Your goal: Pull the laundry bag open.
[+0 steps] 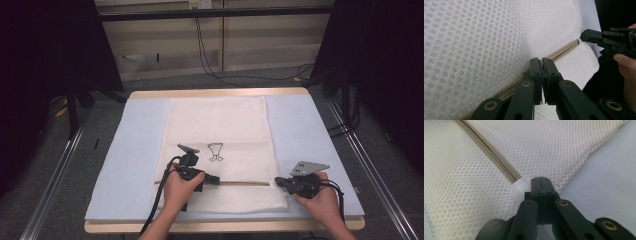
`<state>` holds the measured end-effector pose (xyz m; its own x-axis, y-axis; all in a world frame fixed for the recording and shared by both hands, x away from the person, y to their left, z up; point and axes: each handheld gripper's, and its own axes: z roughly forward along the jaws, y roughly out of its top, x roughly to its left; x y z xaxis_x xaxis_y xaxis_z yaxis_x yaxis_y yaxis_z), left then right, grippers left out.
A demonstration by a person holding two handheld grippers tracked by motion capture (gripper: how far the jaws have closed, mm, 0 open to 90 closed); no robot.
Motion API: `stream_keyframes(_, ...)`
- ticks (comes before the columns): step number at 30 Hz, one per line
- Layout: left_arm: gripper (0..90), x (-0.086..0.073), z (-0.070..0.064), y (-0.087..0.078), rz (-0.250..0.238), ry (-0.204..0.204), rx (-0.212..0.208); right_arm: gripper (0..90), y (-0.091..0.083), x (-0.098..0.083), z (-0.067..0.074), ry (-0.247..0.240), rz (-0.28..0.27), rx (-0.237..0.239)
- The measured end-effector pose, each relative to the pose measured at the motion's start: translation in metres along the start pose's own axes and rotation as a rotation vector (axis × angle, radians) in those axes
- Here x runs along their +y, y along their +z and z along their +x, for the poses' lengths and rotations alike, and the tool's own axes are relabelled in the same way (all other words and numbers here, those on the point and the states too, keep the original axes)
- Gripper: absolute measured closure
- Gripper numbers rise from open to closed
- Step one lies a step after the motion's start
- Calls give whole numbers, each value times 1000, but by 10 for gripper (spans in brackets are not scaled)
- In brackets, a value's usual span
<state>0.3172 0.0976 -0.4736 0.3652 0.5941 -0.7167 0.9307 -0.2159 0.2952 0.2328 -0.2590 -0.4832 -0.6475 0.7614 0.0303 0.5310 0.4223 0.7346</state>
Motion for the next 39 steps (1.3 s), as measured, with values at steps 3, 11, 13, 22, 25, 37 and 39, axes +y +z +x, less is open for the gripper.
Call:
stream_keyframes(3,873,-1,2,-2,-4,-8,-8,900,0,0,0,1,0,0)
stream_keyframes(11,872,-4,9,-5,-11,-27,-15,900,0,0,0,3,1,-1)
stream_keyframes(13,873,-5,9,-5,-9,-24,-3,900,0,0,0,9,3,2)
stream_keyframes(22,872,-5,15,-11,-9,-38,-5,900,0,-1,1,4,-5,5)
stream_keyframes(25,873,-7,18,-14,-8,-50,-13,900,0,-1,1,5,-4,0)
stream_keyframes(37,872,-7,20,-20,-9,-33,-9,900,0,-2,1,5,-14,1)
stream_keyframes(39,872,-8,20,-21,-15,-33,-16,900,0,-2,0,4,-15,3)
